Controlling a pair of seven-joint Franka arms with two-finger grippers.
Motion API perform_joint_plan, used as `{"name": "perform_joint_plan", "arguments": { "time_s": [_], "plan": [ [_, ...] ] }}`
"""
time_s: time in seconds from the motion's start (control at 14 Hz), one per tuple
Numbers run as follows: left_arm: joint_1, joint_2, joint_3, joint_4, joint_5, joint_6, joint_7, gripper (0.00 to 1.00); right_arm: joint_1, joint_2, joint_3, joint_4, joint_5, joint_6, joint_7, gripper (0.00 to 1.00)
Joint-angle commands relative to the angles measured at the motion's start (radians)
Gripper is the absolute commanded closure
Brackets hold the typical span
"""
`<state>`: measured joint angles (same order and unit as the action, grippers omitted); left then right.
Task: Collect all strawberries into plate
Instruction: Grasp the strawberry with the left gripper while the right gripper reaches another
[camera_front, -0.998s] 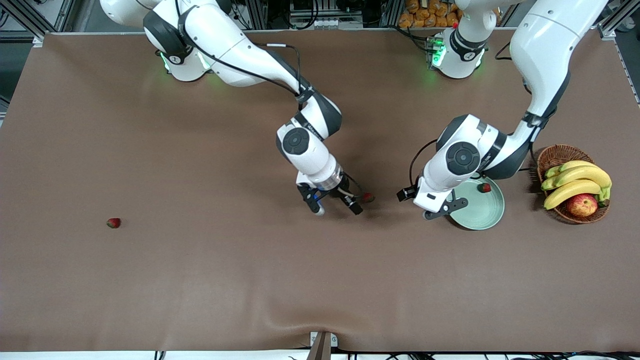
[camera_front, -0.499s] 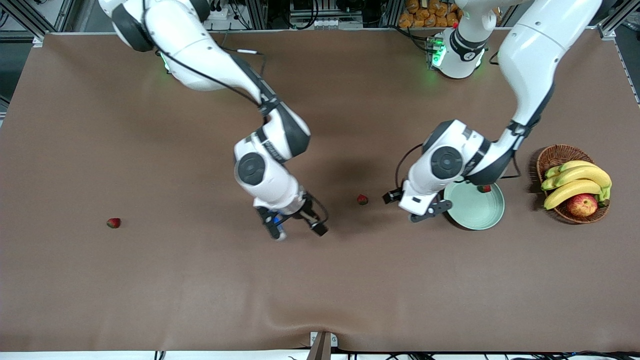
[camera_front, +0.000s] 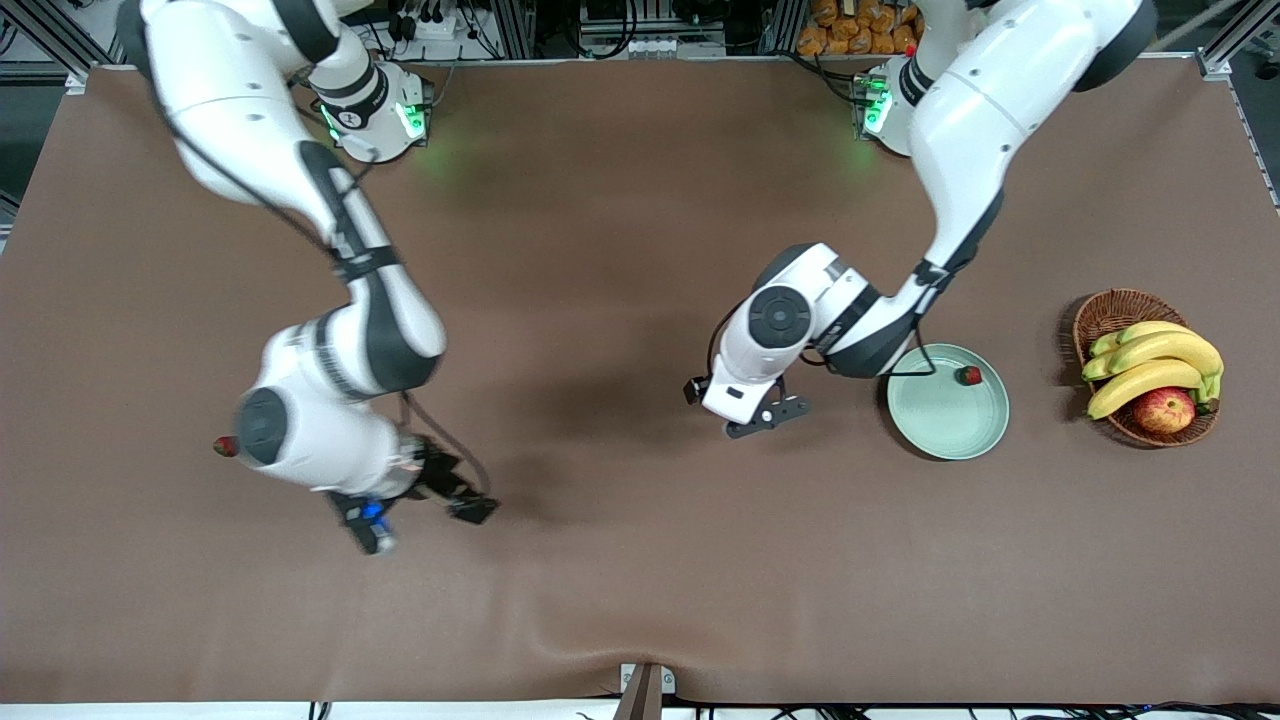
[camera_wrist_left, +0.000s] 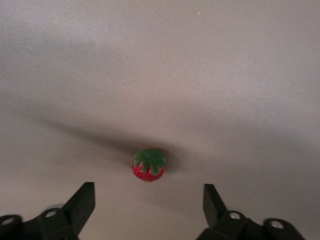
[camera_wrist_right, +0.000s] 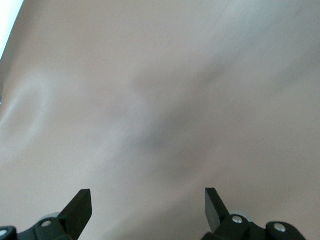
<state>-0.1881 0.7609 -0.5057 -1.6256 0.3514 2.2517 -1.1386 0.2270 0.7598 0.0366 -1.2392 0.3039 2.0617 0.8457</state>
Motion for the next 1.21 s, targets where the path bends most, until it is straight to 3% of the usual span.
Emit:
{"name": "perform_joint_plan", "arguments": {
  "time_s": [0.0,0.21,0.36,0.5,0.64,0.86,1.07,1.14],
  "plan": [
    [-0.047,0.017,0.07,0.03,0.015,-0.015,0.011,0.15,-0.093,-0.062,0.017,-0.019,-0.012,-0.113,-0.165,0.0],
    [-0.05,0.06,0.07,0.035,0.06,-0.004,-0.001,0.23,-0.222,-0.1,0.017,-0.023,-0.04,-0.266,-0.395,0.0],
    [-0.048,0.061,0.07,0.035,0.061,0.011,-0.003,0.3,-0.268,-0.137,0.017,-0.046,-0.153,-0.33,-0.526,0.0],
    [-0.048,0.061,0.07,0.036,0.06,0.016,-0.006,0.3,-0.299,-0.21,0.017,-0.147,-0.247,-0.319,-0.577,0.0],
    [-0.048,0.061,0.07,0.035,0.06,0.016,-0.007,0.37,-0.331,-0.279,0.016,-0.241,-0.27,-0.308,-0.673,0.0],
    [-0.048,0.061,0.07,0.035,0.058,0.016,-0.007,0.54,-0.385,-0.404,0.017,-0.485,-0.328,-0.119,-0.775,0.0],
    [-0.048,0.058,0.07,0.035,0.058,0.016,-0.004,0.98,-0.46,-0.456,0.017,-0.727,-0.328,0.168,-0.899,0.0],
    [-0.045,0.054,0.07,0.035,0.061,0.016,-0.004,1.0,-0.489,-0.442,0.017,-0.744,-0.328,0.24,-0.963,0.0]
  ]
}}
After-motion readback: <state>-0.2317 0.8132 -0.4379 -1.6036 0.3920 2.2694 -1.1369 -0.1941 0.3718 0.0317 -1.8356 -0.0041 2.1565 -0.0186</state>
